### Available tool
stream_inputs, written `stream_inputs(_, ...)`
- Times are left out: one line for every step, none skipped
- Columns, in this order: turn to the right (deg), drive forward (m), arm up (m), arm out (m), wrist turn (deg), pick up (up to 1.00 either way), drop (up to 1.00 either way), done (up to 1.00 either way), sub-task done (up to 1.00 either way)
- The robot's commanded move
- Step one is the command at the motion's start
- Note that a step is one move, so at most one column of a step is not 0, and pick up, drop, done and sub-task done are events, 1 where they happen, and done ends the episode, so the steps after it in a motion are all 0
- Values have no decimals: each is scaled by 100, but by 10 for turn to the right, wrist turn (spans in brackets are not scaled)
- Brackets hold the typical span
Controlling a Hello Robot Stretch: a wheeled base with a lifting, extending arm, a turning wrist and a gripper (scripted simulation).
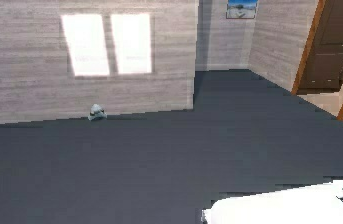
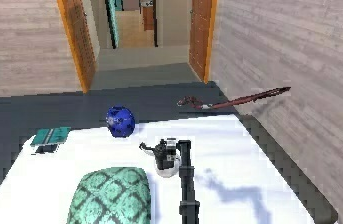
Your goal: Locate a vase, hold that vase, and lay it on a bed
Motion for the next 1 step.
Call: stream_inputs(0,0,0,0,0,0,0,100,0)
